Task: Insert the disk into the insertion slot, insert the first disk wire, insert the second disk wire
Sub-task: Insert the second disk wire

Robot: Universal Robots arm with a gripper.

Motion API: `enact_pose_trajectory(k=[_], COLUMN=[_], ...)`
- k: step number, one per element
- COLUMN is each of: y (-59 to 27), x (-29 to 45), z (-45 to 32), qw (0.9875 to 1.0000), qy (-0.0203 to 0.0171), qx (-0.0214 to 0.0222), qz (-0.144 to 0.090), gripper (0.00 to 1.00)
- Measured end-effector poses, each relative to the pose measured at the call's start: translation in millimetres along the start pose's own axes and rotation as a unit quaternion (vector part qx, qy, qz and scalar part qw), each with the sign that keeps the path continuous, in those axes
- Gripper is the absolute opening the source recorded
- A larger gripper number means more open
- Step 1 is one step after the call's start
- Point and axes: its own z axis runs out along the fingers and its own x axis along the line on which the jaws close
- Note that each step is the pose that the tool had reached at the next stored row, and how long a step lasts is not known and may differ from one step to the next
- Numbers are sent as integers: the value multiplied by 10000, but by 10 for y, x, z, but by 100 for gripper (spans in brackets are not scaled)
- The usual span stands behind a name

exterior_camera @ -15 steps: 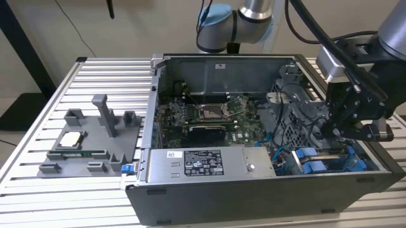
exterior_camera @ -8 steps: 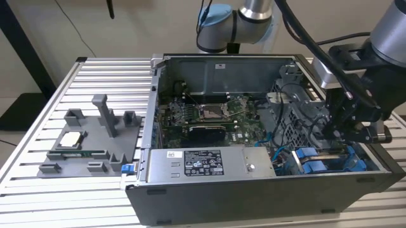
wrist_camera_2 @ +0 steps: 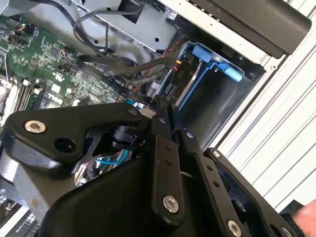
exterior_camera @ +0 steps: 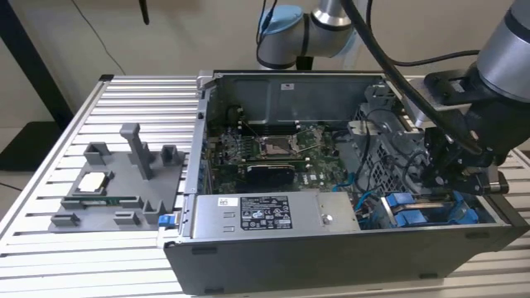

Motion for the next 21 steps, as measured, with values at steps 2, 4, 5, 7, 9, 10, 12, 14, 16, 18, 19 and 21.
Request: enact_pose_trajectory(k=[2, 4, 5, 7, 9, 10, 12, 14, 16, 18, 19, 21], y=[3, 6, 8, 2, -10, -17, -27, -34, -41, -44, -46, -49], x=[4, 9, 11, 15, 17, 18, 20, 23, 24, 26, 27, 28], z=[25, 55, 69, 90, 105, 114, 130, 148, 163, 174, 178, 186], qw=[10000, 10000, 10000, 10000, 10000, 10000, 10000, 10000, 10000, 10000, 10000, 10000], qy=[1, 0, 0, -2, -1, -1, -1, 0, 0, 0, 1, 0], qx=[18, 33, 43, 53, 56, 58, 62, 66, 69, 72, 73, 75], qz=[-3, -6, -7, -8, -9, -9, -10, -11, -12, -11, -12, -12], gripper=[16, 16, 16, 16, 16, 16, 16, 16, 16, 16, 16, 16])
